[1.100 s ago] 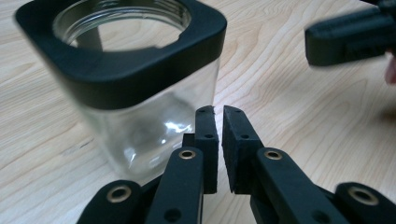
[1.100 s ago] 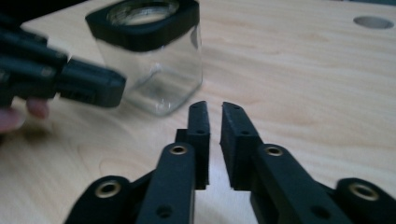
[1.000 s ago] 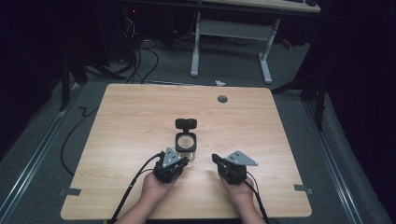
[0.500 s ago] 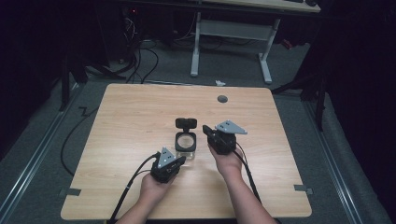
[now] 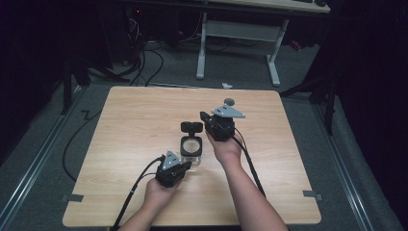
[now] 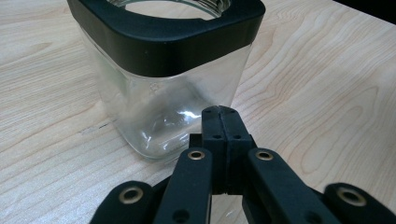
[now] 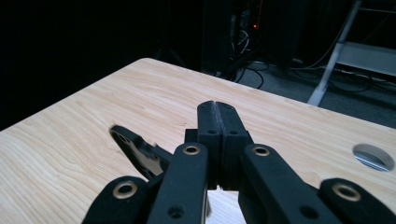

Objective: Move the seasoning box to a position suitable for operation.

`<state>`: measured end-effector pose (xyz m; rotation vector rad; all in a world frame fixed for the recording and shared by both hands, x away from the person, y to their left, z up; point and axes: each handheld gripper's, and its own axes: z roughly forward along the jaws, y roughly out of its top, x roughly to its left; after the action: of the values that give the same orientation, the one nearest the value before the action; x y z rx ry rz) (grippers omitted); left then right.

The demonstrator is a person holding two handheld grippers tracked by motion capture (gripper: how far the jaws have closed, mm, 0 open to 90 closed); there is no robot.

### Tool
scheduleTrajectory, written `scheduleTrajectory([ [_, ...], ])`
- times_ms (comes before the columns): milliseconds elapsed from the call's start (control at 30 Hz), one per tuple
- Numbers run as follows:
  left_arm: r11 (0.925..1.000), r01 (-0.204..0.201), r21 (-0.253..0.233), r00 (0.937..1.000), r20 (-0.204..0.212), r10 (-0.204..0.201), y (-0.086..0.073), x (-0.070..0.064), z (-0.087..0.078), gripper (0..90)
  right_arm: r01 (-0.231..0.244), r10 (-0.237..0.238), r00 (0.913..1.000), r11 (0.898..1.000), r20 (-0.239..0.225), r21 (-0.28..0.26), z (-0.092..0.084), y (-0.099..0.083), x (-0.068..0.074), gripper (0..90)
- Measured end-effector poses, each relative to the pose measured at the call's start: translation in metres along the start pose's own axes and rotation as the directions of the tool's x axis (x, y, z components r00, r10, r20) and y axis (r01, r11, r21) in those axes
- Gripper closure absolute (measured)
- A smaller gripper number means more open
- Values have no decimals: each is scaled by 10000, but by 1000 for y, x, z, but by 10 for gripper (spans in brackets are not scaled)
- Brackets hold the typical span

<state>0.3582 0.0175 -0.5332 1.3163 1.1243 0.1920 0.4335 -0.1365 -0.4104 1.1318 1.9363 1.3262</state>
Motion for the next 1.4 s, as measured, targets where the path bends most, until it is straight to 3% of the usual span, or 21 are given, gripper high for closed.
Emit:
scheduleTrajectory([
  [167, 10000, 26, 93, 10000, -73, -25, 0, 1, 1, 900, 156, -152, 9997, 9997, -208, 191, 7, 0, 7, 900],
  [400, 9999, 46, 111, 9999, -113, -45, 1, 2, 2, 900, 314, -306, 9991, 9991, -298, 268, 1, -10, 13, 900],
  [767, 10000, 4, 46, 9999, -123, -4, 0, 0, 2, 900, 610, -563, 9963, 9956, -653, 715, -19, -63, 27, 889],
  [900, 10000, -29, 10, 9999, -117, 30, 0, 0, 1, 900, 555, -518, 9962, 9971, -704, 517, -31, -76, 28, 885],
  [1233, 9999, -32, -120, 10000, 66, 33, 0, -1, -1, 900, 543, -531, 9978, 9980, -389, 313, -61, -96, 17, 854],
  [1367, 9996, -218, -192, 9992, 328, 224, -2, -3, -5, 898, 360, -367, 9992, 9981, 126, 493, -75, -114, 0, 804],
  [1400, 9987, -442, -235, 9979, 468, 452, -4, -5, -8, 895, 173, -191, 9993, 9981, 308, 589, -78, -118, -6, 766],
])
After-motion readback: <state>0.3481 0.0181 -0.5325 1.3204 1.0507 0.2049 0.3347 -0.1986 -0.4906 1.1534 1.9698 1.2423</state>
